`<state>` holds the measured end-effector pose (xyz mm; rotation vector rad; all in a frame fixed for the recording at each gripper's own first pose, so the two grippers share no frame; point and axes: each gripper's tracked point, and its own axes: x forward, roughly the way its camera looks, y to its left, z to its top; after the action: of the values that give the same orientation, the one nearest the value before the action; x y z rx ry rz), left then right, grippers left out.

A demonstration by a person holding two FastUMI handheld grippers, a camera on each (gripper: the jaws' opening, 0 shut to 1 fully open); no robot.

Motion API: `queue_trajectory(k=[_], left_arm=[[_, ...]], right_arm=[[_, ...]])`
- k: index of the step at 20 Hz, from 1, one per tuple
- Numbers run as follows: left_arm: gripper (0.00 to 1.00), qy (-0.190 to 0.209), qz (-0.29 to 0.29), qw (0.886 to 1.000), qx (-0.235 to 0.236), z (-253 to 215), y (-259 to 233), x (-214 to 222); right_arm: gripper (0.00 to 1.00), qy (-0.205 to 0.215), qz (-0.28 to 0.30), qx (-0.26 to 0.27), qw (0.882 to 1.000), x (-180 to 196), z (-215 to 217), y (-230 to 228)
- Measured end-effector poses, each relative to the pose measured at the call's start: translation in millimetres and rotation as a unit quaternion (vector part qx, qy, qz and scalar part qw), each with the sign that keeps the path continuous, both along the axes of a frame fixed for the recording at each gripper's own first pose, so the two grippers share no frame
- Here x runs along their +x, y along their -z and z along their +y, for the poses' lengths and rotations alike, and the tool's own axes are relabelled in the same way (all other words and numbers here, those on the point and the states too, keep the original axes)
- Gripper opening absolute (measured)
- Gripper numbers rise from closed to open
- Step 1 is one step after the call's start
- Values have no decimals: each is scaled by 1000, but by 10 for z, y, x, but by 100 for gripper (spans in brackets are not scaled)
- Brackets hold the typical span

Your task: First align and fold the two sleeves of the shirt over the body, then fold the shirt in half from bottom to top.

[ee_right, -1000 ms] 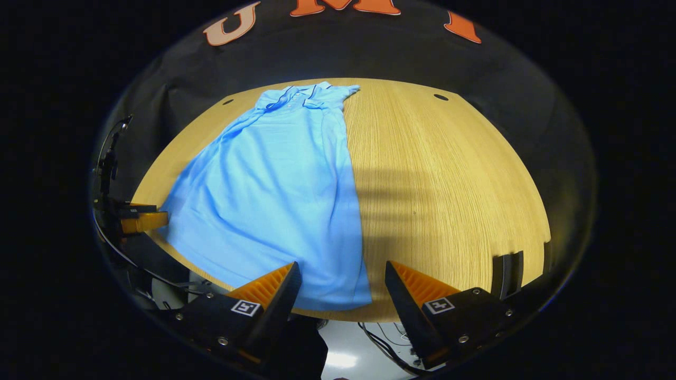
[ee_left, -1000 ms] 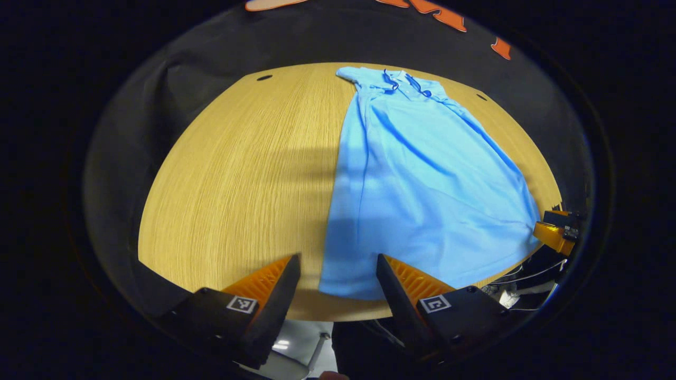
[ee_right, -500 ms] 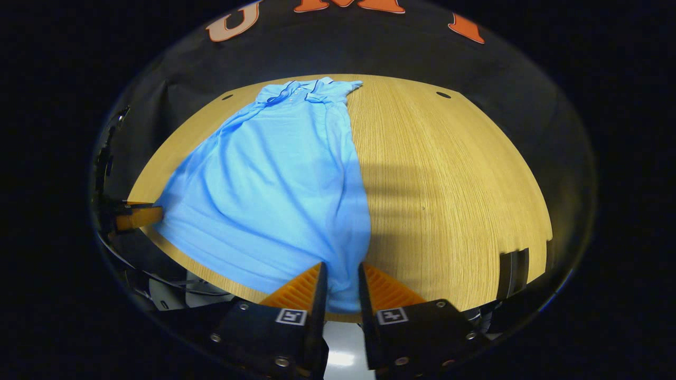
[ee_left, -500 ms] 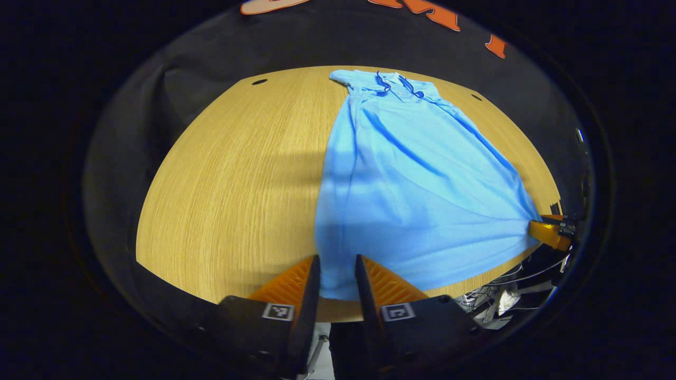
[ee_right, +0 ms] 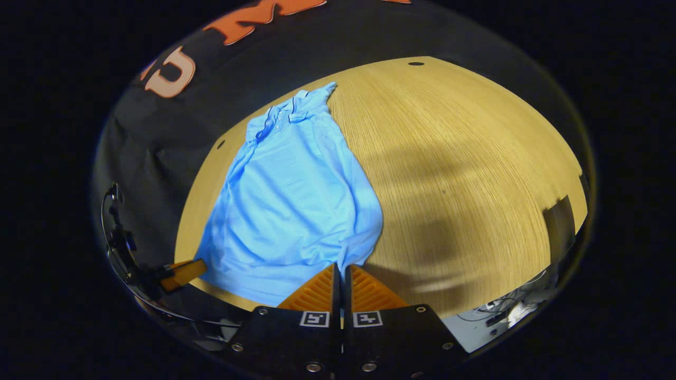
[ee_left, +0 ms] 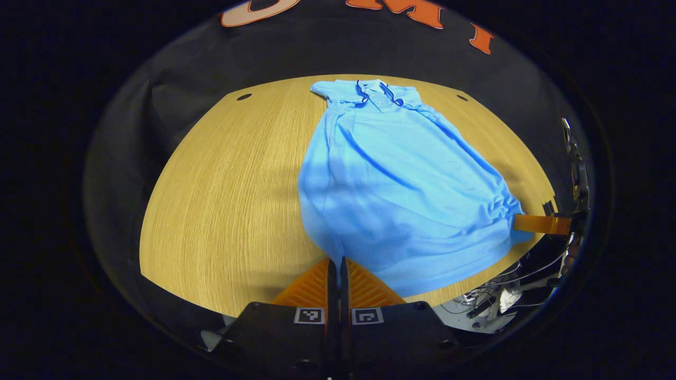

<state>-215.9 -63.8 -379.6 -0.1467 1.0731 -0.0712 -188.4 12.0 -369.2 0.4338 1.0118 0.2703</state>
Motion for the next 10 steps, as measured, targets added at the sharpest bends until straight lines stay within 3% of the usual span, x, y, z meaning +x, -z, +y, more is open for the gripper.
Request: queue_trajectory(k=[6, 10], left_arm=[[5, -11, -48, 998, -41, 26, -365, 611], [5, -5, -81, 996, -40, 147, -617, 1003]], right_arm=[[2, 43, -27, 85, 995, 490, 112, -524], [2, 41, -57, 100, 992, 888, 190, -878]])
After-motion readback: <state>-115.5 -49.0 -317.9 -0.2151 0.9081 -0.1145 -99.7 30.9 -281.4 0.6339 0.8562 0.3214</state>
